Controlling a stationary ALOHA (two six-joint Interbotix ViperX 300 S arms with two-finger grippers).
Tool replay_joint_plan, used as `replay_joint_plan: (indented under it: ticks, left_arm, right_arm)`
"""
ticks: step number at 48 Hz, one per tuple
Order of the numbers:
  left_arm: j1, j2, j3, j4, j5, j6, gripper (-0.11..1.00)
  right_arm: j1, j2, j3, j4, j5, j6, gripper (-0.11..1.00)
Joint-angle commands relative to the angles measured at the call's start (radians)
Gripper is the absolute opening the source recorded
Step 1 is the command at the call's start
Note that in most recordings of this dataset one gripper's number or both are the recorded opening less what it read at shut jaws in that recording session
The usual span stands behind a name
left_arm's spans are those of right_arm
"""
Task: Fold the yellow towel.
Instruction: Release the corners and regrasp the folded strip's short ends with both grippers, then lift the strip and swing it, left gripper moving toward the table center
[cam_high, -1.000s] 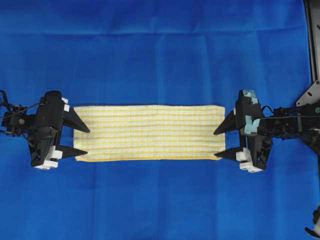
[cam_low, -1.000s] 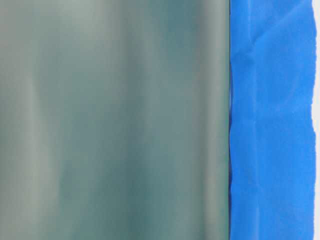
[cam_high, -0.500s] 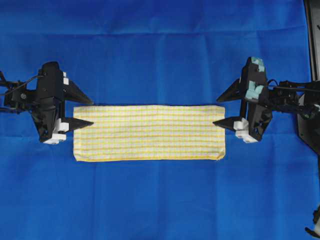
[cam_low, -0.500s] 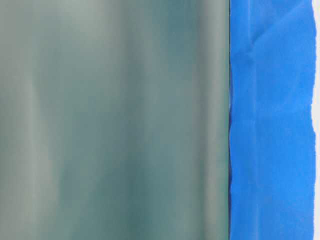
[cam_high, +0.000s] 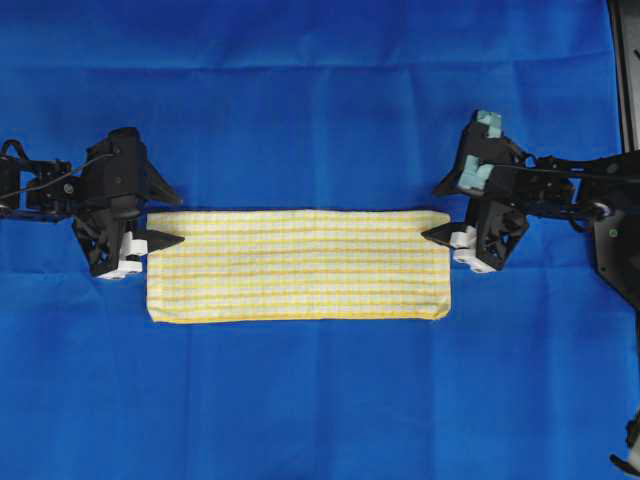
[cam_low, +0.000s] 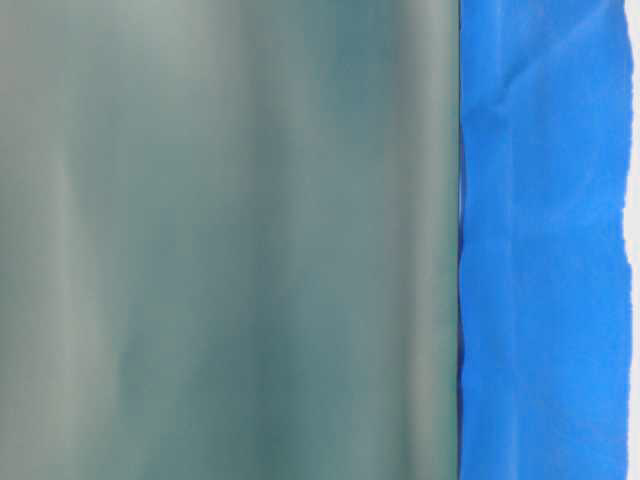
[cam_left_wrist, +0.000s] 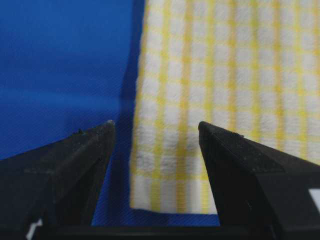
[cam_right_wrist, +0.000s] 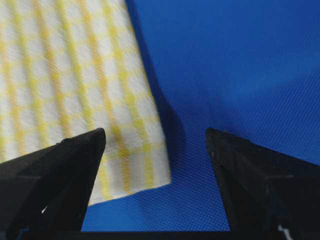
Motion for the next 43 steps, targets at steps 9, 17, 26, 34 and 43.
replay_joint_plan:
  ticks: [9, 17, 26, 34, 43]
  left_arm:
    - [0.023, 0.028, -0.008, -0.005, -0.008, -0.002, 0.6]
    - [0.02, 0.028, -0.011, -0.005, 0.009, -0.002, 0.51]
    - [0.014, 0.031, -0.02, -0.005, 0.061, 0.002, 0.14]
    - [0.015, 0.031, -0.025, -0.005, 0.069, 0.0, 0.02]
    - [0.014, 0.012, -0.035, -0.005, 0.095, 0.003, 0.02]
  right_arm:
    - [-0.002, 0.018, -0.025, 0.005, -0.018, 0.005, 0.77]
    - [0.031, 0.021, -0.028, 0.0, -0.014, -0.009, 0.6]
    - [0.048, 0.02, -0.025, -0.003, -0.014, -0.012, 0.08]
    - [0.043, 0.018, -0.026, -0.005, -0.017, -0.014, 0.02]
    - [0.025, -0.005, -0.026, -0.003, -0.012, -0.009, 0.02]
